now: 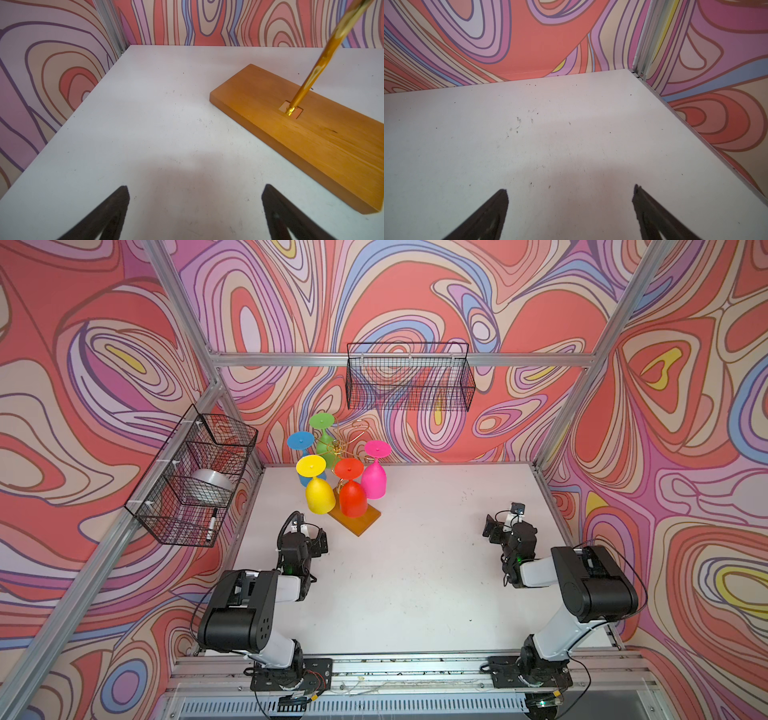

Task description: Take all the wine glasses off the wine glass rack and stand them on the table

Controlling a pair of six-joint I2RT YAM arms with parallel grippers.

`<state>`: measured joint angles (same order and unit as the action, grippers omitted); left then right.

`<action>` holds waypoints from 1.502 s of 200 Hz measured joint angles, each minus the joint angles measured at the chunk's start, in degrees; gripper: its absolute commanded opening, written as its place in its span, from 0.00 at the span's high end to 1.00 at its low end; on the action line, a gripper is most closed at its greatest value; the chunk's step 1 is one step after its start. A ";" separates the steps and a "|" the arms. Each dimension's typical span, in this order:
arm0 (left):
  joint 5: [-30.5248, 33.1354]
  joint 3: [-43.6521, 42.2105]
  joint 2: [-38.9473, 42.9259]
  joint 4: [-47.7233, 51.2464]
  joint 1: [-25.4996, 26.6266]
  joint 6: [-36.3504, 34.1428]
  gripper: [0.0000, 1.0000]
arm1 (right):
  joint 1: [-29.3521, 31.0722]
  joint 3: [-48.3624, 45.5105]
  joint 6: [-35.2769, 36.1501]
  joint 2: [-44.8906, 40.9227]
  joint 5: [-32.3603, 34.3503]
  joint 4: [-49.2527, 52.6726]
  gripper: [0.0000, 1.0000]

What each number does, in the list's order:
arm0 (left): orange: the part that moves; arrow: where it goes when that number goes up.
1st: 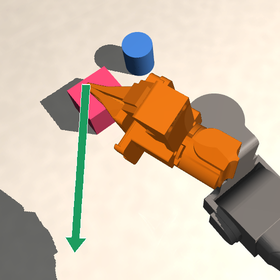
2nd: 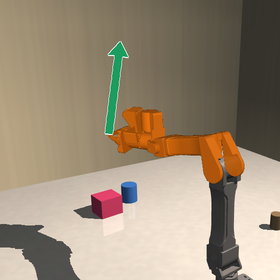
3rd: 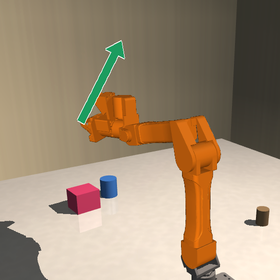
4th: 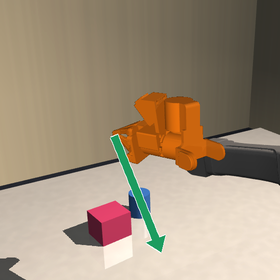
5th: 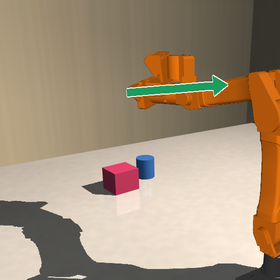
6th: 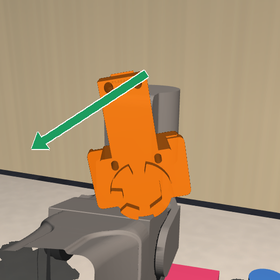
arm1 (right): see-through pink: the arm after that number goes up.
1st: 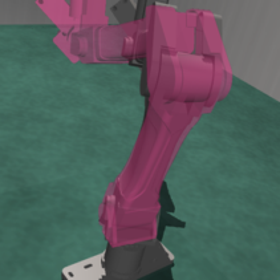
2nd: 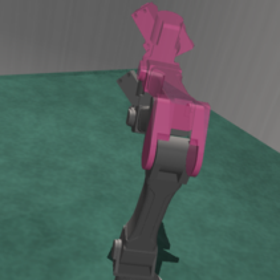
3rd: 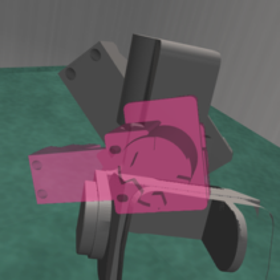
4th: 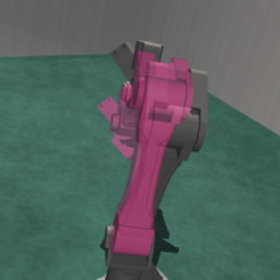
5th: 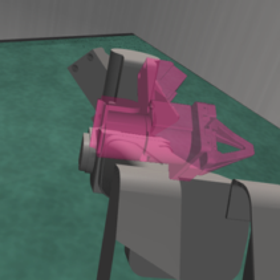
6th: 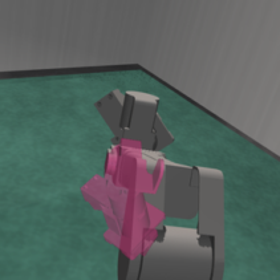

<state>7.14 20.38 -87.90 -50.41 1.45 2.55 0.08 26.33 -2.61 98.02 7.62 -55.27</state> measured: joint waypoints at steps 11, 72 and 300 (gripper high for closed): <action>0.00 0.00 0.00 0.00 0.00 0.00 0.00 | 0.00 0.00 0.00 0.00 0.00 0.02 0.02; 0.02 0.02 0.00 0.00 0.00 0.00 0.00 | 0.00 0.00 0.00 0.00 0.00 0.00 0.02; 2.27 -0.85 0.00 -2.34 3.23 -2.10 0.03 | 0.13 -0.09 0.04 0.00 0.42 -0.63 0.02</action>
<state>9.41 19.53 -87.90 -52.75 4.69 0.45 0.21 26.24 -2.57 98.02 8.03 -55.90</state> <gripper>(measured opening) 0.968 0.985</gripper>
